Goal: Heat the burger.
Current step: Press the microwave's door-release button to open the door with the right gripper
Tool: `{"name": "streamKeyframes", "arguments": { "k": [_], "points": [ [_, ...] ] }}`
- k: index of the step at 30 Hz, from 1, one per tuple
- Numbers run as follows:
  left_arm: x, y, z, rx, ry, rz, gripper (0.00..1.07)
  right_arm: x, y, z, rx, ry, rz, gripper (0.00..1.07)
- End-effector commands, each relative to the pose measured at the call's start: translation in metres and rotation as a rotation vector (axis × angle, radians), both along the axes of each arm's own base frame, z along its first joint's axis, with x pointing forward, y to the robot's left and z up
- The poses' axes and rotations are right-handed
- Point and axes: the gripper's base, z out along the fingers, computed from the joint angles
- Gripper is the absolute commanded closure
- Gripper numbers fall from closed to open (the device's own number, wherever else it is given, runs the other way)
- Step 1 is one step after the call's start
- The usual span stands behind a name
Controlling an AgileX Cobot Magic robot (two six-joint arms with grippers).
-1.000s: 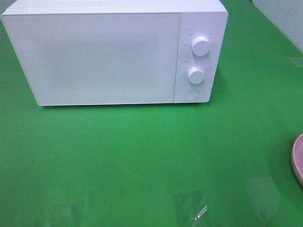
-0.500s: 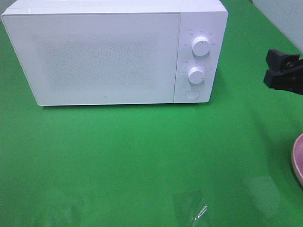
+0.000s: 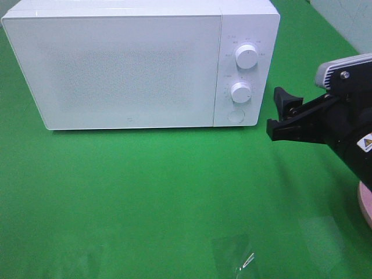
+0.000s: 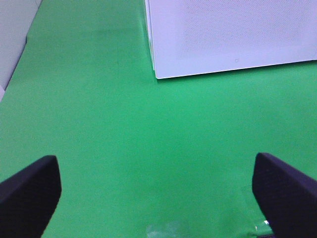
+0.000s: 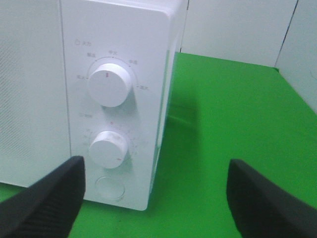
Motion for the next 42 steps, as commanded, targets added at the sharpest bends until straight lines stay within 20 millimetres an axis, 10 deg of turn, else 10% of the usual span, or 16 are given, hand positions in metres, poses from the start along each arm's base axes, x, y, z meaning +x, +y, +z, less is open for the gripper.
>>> {"name": "streamKeyframes", "arguments": {
  "k": [1, 21, 42],
  "points": [
    [-0.001, 0.0, -0.001, -0.003, 0.004, -0.004, 0.09, -0.002, 0.007, -0.002, 0.021, -0.022, 0.011, 0.32],
    [-0.001, 0.0, -0.001, -0.003, 0.004, -0.004, 0.09, 0.007, 0.032, -0.026, 0.26, 0.035, 0.015, 0.36],
    [-0.001, 0.0, -0.001, -0.003, 0.004, -0.004, 0.09, 0.007, 0.033, -0.03, 1.594, 0.273, -0.08, 0.99]
  ]
}}
